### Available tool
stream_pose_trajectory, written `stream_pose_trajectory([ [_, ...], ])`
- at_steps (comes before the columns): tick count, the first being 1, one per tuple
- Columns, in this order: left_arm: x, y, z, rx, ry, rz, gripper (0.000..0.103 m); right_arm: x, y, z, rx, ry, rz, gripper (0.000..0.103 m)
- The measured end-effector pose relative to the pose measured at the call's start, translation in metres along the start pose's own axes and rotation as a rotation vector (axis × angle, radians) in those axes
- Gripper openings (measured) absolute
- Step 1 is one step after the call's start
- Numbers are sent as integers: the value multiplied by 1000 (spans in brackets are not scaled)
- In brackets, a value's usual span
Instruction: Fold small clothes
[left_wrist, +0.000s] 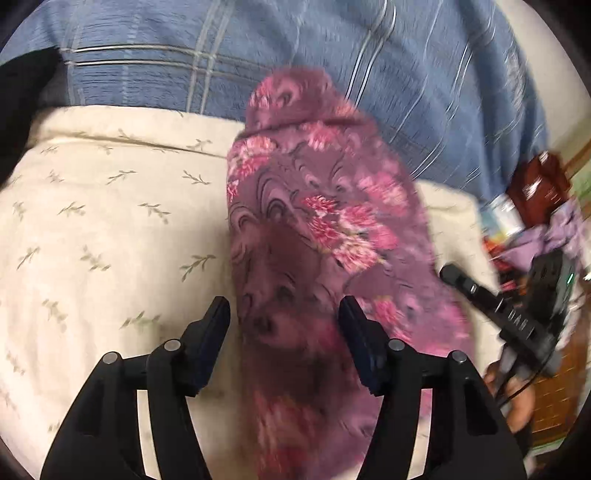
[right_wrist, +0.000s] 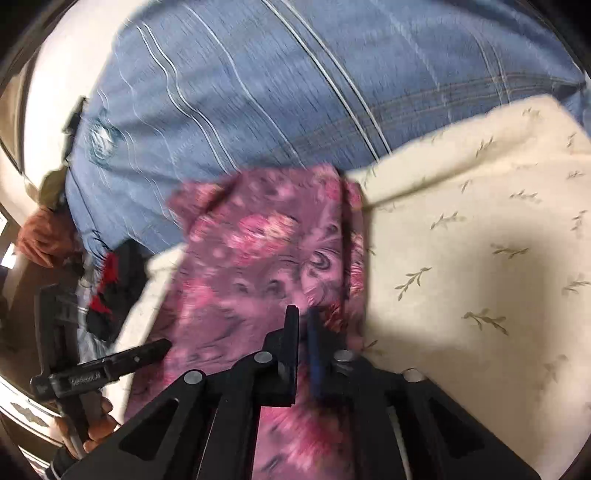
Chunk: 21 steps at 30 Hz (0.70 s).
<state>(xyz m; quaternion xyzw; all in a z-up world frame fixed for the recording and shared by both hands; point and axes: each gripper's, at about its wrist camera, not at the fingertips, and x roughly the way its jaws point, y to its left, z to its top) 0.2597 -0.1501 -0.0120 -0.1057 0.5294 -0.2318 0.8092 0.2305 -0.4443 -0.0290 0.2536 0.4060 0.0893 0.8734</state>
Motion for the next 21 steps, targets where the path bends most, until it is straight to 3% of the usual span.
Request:
stream_pose_trajectory([
  [5,-35,-6,-32,105,-42,5,61,-35,15,-37,-62,19,148,12],
  [8,-8,0,-53,132,50,49,60,-16,14,-68,-125,119,78,9],
  [9,-6,2,-59,146,33,58,61,-17,12,-76,-141,90,79,7],
  [11,-16,-6,-63,209,14,96,61,-22,10,-74,-114,85,90,7],
  [14,-35,-7,-60,235,27,42,60,-34,9,-56,-73,96,84,13],
  [16,-53,1,-45,202,-17,-11,62,-48,-1,-37,-26,12,79,34],
  [18,-56,14,-22,108,-33,-66,66,-52,-15,-22,64,-47,77,48],
  [21,-38,29,7,-17,5,-137,67,-33,-35,-3,162,-23,89,49],
])
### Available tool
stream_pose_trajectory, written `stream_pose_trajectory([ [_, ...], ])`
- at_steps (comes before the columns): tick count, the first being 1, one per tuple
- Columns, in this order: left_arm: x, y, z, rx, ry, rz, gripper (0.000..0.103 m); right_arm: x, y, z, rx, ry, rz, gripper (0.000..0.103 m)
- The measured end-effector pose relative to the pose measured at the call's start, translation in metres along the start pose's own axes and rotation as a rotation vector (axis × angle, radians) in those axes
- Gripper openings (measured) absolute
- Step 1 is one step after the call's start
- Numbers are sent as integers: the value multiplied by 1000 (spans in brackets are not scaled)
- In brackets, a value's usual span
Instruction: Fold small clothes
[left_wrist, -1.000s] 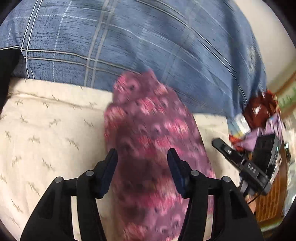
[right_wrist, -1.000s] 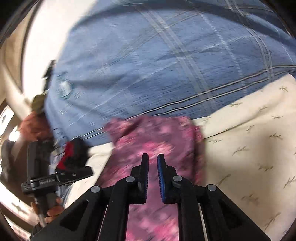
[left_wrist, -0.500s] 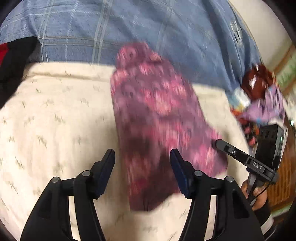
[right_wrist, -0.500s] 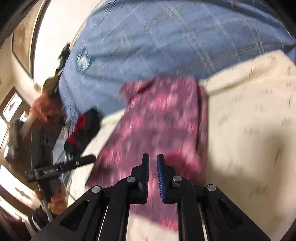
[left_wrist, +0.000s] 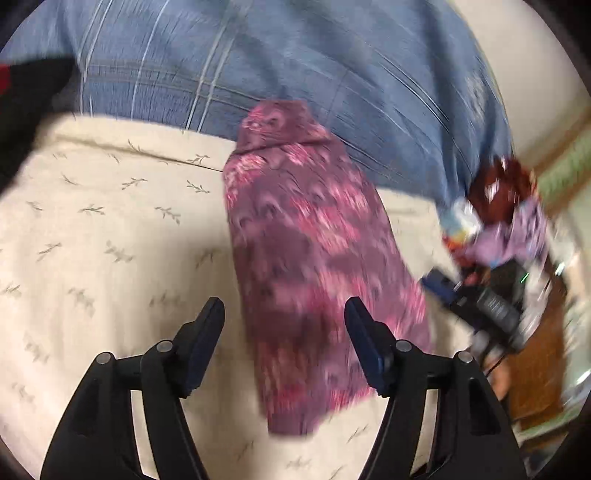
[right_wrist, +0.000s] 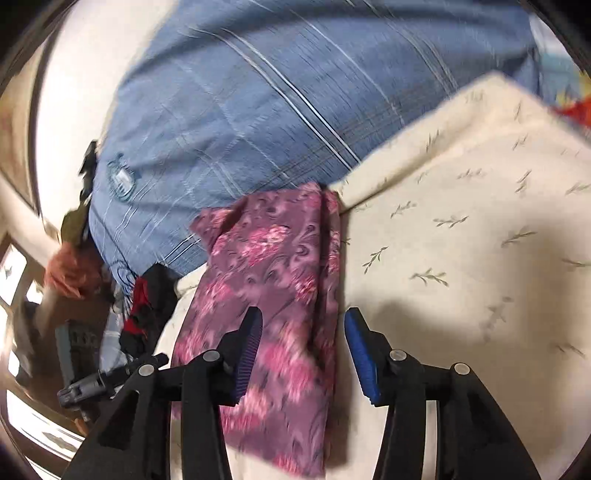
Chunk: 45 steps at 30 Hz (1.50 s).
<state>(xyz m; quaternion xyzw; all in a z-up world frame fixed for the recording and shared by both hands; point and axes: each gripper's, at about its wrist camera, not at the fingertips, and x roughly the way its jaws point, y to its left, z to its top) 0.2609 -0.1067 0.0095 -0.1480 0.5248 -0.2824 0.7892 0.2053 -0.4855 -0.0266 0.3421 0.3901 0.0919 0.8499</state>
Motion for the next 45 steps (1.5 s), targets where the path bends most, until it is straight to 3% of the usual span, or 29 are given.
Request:
stream_pose_trajectory([
  [5,41,22,27,-161,77,-82,67,36,-16,14,53,15,-11,48],
  [8,60,22,32,-177,124,-115,67,45,-12,19,40,36,53,60],
  [11,70,14,31,-156,149,-122,81,67,6,21,-37,172,173,67],
  [13,72,7,31,-132,140,-121,85,75,18,20,-111,205,177,71],
  [17,77,13,36,-186,124,-158,85,76,10,21,-62,166,205,63],
  [18,78,16,37,-203,121,-169,82,72,4,20,-46,153,205,55],
  [19,78,18,37,-218,117,-172,69,71,0,19,-37,141,186,38],
  [20,77,18,36,-218,119,-160,60,75,-1,18,-44,147,153,28],
  [22,73,16,34,-195,117,-135,33,72,-3,16,-40,132,136,23],
  [25,61,13,33,-193,101,-142,23,66,11,14,-81,102,78,20],
  [35,-19,-20,21,-107,19,-170,22,12,71,3,-151,30,100,19],
  [42,-90,-18,-25,-73,-31,-147,23,-23,116,-40,-198,44,140,19],
  [45,-102,-8,-51,-86,-37,-141,23,-25,125,-65,-200,65,157,19],
])
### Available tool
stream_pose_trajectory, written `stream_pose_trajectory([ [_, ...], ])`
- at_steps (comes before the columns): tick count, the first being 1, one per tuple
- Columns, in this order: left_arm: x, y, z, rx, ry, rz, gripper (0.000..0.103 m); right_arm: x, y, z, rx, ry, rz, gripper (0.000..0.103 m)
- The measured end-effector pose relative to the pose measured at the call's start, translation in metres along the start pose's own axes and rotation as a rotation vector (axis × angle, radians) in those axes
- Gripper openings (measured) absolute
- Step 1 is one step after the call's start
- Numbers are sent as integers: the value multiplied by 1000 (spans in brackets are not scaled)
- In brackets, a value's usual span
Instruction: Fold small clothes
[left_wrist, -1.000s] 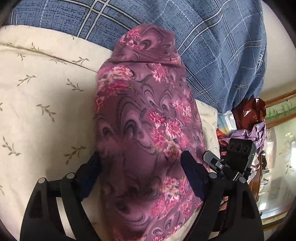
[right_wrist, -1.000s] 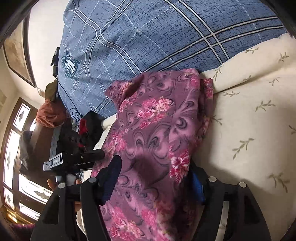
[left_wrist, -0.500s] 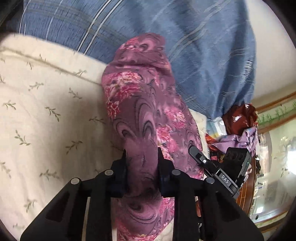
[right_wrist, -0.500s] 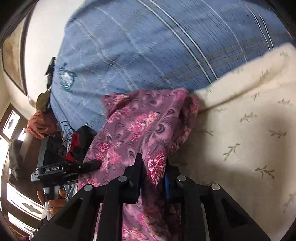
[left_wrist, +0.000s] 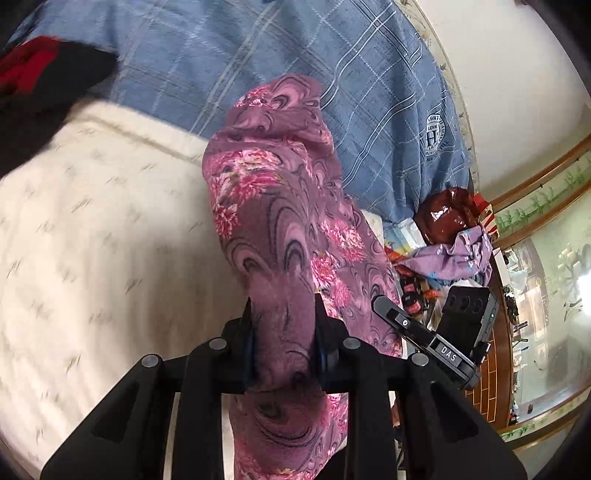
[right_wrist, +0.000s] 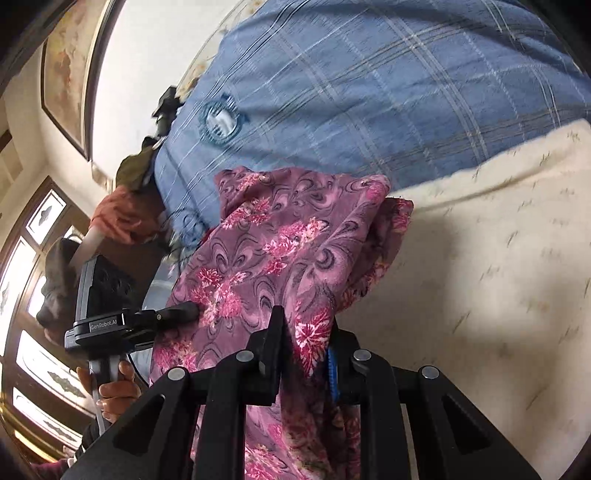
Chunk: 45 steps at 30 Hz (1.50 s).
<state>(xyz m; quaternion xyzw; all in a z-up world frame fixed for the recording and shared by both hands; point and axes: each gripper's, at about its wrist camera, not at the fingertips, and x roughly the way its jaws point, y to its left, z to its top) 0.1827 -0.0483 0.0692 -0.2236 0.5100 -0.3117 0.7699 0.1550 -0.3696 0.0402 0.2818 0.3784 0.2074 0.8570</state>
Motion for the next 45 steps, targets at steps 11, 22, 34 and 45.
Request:
stream_pose_trajectory([
  [11,16,69,-86,-59,31,49,24,32,-8,-87,67,92,6,19],
  [22,2,83,-97,3,-9,95,44,31,-23,-96,57,102,-96,39],
  [34,43,38,6,199,-18,186,50,55,21,-33,-141,3,-130,32],
  [45,99,102,59,30,35,301,34,119,-20,-21,-192,117,-269,19],
])
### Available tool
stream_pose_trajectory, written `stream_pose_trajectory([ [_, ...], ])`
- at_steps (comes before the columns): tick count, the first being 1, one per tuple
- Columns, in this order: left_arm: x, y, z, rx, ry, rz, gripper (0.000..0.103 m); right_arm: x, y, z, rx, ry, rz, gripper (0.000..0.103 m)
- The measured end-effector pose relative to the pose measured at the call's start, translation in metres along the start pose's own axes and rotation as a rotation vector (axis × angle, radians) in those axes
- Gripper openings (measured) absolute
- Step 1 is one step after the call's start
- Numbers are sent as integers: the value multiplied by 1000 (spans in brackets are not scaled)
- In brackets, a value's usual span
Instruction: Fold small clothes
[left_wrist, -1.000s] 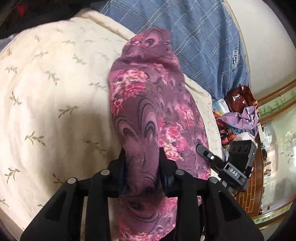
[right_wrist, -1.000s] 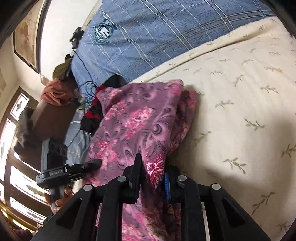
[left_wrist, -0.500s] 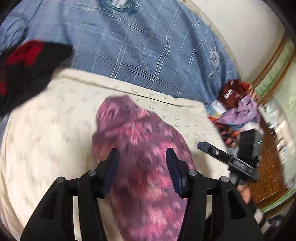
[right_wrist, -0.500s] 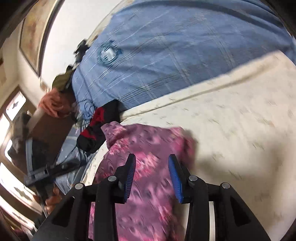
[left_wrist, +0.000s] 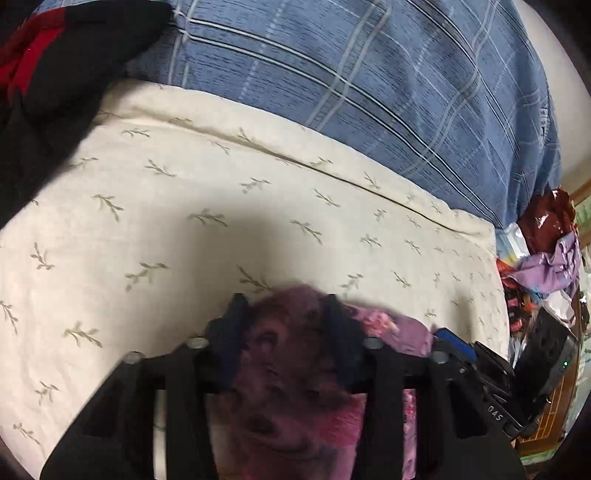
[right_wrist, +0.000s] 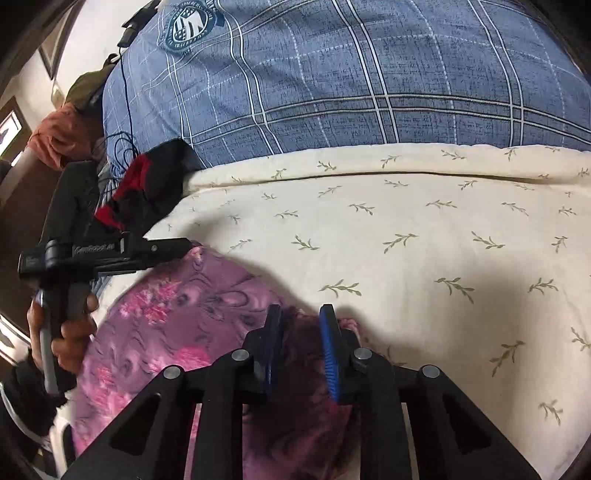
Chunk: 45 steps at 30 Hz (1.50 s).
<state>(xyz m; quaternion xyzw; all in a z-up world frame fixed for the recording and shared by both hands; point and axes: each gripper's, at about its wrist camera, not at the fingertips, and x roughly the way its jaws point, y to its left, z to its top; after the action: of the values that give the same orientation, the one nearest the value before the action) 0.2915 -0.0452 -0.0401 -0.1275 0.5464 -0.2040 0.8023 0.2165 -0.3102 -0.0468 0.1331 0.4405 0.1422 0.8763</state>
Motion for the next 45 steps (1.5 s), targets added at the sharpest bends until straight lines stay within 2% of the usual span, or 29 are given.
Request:
stream_pose_trajectory([
  [3,-29,6,-2,-25,-26,-49,34,-15,-2,0,34,-28,18,22],
  [6,-76,-11,-30,71,-86,-53,36,-50,3,-9,29,-80,79,26],
  [8,-92,-25,-53,139,-101,-65,47,-67,11,-19,3,-94,123,26],
  [9,-96,-34,-67,178,-102,-51,54,-74,15,-24,-12,-91,138,26],
  [12,-82,-47,-98,262,-73,-13,54,-76,26,-48,-61,-59,122,26],
  [14,-55,-45,-110,260,-39,69,54,-59,23,-64,-76,-3,40,19],
  [15,-53,-46,-113,271,-59,94,60,-55,21,-69,-77,-1,30,19],
  [16,-53,-50,-115,296,-81,133,63,-59,19,-73,-76,-36,37,19],
  [18,-58,-52,-113,275,-63,138,61,-63,22,-71,-64,-31,11,19],
  [20,-73,-48,-113,239,-47,99,58,-79,29,-69,-60,-31,-1,23],
  [22,-95,-49,-123,235,-63,52,58,-99,36,-75,-70,-46,54,26],
  [24,-109,-53,-140,250,-69,41,60,-116,46,-86,-82,-48,94,26],
  [27,-99,-59,-164,256,-38,24,64,-119,52,-106,-98,-21,122,26],
  [29,-74,-55,-178,257,15,81,66,-103,51,-121,-130,30,47,20],
  [30,-68,-50,-180,237,24,79,71,-94,49,-127,-145,42,22,19],
  [31,-66,-42,-180,190,14,55,80,-95,46,-132,-130,8,39,19],
  [33,-72,-22,-174,67,30,-19,80,-99,41,-131,-81,6,48,19],
  [35,-82,-11,-175,10,31,-34,80,-110,40,-131,-57,10,24,19],
  [38,-108,-16,-186,56,-19,35,80,-136,45,-133,-64,8,-69,38],
  [40,-122,-27,-196,100,-64,114,81,-153,46,-136,-55,4,-141,73],
  [44,-131,-53,-225,155,-114,250,83,-191,59,-151,-29,-43,-223,92],
  [45,-131,-56,-231,169,-117,266,83,-196,65,-154,-30,-58,-248,100],
])
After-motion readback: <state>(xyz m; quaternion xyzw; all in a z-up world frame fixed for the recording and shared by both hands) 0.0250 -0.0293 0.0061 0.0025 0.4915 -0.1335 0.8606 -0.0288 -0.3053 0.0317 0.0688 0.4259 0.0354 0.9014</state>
